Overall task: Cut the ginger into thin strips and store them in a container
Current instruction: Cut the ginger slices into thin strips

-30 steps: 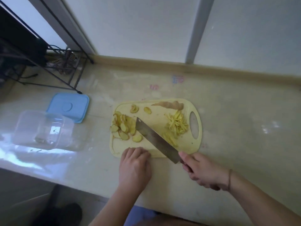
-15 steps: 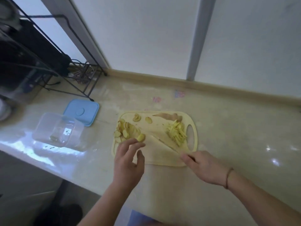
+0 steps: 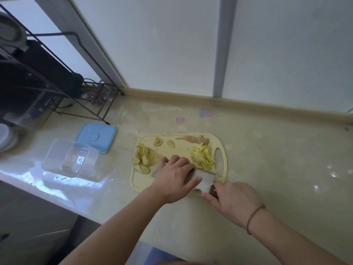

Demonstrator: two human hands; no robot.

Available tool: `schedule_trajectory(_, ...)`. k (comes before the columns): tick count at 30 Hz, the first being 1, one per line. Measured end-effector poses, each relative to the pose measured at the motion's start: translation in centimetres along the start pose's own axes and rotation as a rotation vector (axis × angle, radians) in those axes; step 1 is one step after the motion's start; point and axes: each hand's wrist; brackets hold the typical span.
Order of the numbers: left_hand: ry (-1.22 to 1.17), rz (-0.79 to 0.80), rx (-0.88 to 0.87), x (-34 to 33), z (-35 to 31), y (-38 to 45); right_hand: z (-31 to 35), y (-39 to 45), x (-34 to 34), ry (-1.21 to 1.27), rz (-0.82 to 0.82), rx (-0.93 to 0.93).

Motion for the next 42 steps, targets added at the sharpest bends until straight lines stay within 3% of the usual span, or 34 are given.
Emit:
schedule_trajectory(4, -0.048, 0.067, 0.009, 1.1, 0.2, 0.5, 0.3, -0.1, 0.3, -0.066, 0.006, -0.038)
schedule_trajectory(8, -0.197, -0.101, 0.017, 1.4, 2.9, 0.2, 0.1, -0.3, 0.1, -0.053, -0.038, -0.068)
schedule_trajectory(11, -0.248, -0.453, 0.132, 1.0, 6.2, -0.1, -0.2, -1.0, -0.5, 0.28, -0.034, -0.136)
schedule_trajectory(13, -0.289, -0.559, 0.314, 1.0, 8.3, -0.3, 0.0, -1.9, -0.5, 0.675, -0.103, -0.226)
schedule_trajectory(14, -0.276, -0.536, 0.364, 0.9, 9.2, -0.3, 0.2, -2.4, -0.6, 0.907, -0.117, -0.312)
schedule_trajectory(16, -0.133, -0.407, 0.279, 0.0, 10.5, -0.7, 1.3, -3.0, -0.7, 1.259, -0.062, -0.477)
schedule_trajectory(19, -0.002, -0.299, 0.087, -1.0, 11.8, -0.4, 3.2, -2.4, -1.4, 1.409, -0.01, -0.527)
schedule_trajectory(24, 0.107, -0.321, -0.121, -1.4, 12.4, 0.9, 6.6, -0.7, -2.3, 1.45, -0.083, -0.594)
schedule_trajectory(31, 0.16, -0.306, -0.164, -2.5, 11.5, 0.7, 9.3, 0.1, -3.0, 1.395, -0.117, -0.678)
schedule_trajectory(36, -0.153, -0.246, -0.206, -2.3, 11.0, 0.4, 10.0, -0.3, -3.0, 1.375, -0.152, -0.712)
schedule_trajectory(39, -0.427, -0.077, -0.266, -2.1, 10.8, -1.1, 10.3, -0.9, -3.0, 1.37, -0.145, -0.734)
schedule_trajectory(42, -0.432, -0.135, -0.277, -3.0, 10.8, -3.1, 10.4, -1.5, -3.2, 1.352, -0.148, -0.736)
Point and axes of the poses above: each hand's wrist, its own y-axis towards the middle knuckle, its own x-axis out of the back of the hand, z = x × y, and after that the axes turned 3 degrees about x, right-handed
